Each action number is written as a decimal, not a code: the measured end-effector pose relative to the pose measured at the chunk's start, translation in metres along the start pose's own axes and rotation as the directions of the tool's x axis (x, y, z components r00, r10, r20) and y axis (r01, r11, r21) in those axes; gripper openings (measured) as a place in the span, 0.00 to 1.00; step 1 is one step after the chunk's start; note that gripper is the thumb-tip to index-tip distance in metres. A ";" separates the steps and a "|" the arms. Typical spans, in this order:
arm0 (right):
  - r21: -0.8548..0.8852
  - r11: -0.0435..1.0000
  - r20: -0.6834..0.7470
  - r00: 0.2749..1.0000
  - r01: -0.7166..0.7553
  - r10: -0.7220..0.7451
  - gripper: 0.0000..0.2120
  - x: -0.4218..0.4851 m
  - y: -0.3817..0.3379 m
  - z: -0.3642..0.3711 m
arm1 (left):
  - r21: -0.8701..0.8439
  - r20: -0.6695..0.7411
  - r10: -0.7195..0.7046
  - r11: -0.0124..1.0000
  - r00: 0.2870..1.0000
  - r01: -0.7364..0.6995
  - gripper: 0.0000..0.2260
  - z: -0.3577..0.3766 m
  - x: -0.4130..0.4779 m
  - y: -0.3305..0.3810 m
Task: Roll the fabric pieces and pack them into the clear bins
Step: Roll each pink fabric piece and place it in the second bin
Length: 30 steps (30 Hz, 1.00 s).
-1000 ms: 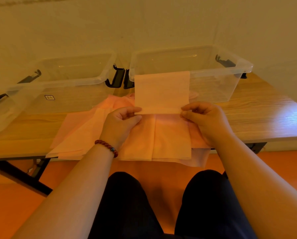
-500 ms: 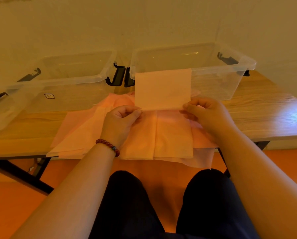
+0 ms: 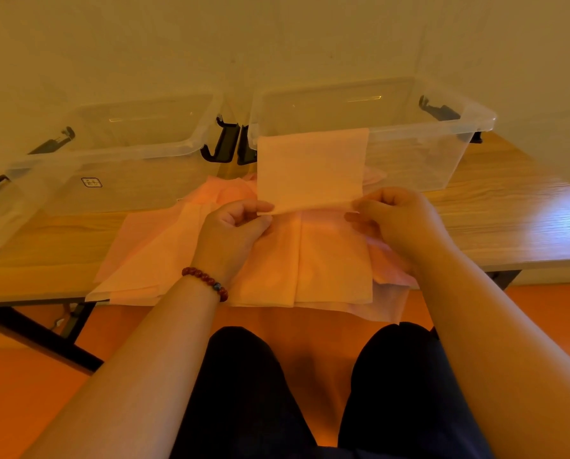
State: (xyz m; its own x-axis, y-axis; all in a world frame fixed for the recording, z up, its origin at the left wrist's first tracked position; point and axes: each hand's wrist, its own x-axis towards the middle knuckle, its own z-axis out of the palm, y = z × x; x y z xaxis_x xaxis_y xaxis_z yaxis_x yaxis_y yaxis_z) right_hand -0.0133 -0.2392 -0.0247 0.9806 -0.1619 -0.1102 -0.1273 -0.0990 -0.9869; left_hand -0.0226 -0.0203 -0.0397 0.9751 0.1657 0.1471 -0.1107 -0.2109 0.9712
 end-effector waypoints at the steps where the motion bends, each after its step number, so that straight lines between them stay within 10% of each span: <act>1: 0.079 0.996 0.010 0.999 -0.039 0.038 0.06 0.000 0.000 0.001 | 0.017 0.000 0.007 1.000 1.000 -0.007 0.08 0.000 0.000 0.000; 15: 0.163 0.975 0.003 0.988 0.151 -0.154 0.07 -0.006 -0.013 -0.001 | 0.304 -0.056 0.239 0.929 0.969 -0.211 0.05 0.007 -0.001 0.008; 30: 0.092 0.984 0.102 0.982 0.151 -0.160 0.02 -0.012 -0.015 -0.006 | 0.020 -0.001 0.140 0.990 0.990 -0.140 0.06 -0.002 -0.002 0.026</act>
State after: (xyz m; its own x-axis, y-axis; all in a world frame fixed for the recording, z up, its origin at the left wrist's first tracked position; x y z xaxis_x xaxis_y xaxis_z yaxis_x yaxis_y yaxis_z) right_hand -0.0245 -0.2420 -0.0080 0.9984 -0.0434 0.0375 0.0361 -0.0315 -0.9989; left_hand -0.0282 -0.0242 -0.0148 0.9498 0.1357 0.2819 -0.2421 -0.2517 0.9370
